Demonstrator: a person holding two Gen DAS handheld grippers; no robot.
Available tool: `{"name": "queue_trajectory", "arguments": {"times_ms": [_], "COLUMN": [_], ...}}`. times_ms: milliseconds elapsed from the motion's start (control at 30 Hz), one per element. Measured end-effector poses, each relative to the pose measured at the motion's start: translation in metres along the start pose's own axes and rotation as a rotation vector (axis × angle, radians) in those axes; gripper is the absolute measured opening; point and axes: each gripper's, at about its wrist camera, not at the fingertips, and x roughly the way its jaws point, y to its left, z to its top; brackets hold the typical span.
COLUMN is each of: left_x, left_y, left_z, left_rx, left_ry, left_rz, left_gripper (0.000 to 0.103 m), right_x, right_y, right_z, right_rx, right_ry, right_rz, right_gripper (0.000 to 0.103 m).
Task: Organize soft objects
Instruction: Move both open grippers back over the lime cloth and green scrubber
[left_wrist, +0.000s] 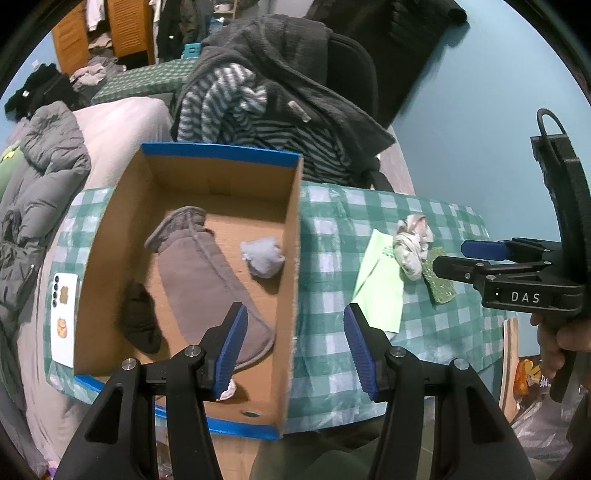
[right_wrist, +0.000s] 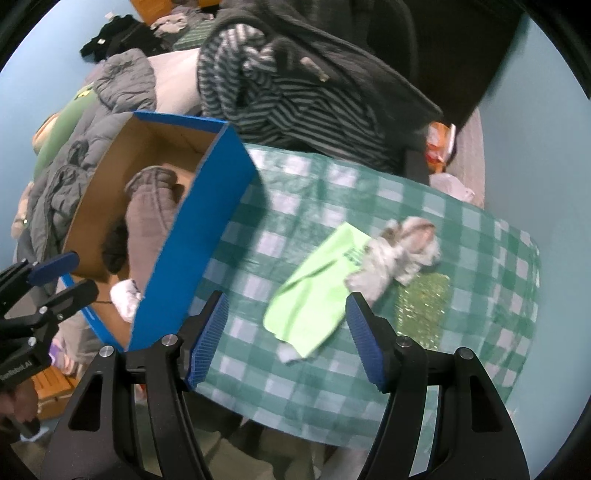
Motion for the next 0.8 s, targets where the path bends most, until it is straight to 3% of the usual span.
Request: {"name": "queue_trajectory", "arguments": {"times_ms": [800], "left_x": [0.048], "left_y": [-0.092], "left_z": [0.009], "left_rx": [0.171], "left_ry": [0.098], "left_rz": [-0.032], "left_gripper": [0.070], "right_x": [0.000], "right_y": [-0.110], "right_z": [-0.043], "right_rx": [0.148], "right_ry": [0.020], "right_rz": [-0.053], "right_gripper": [0.070]}}
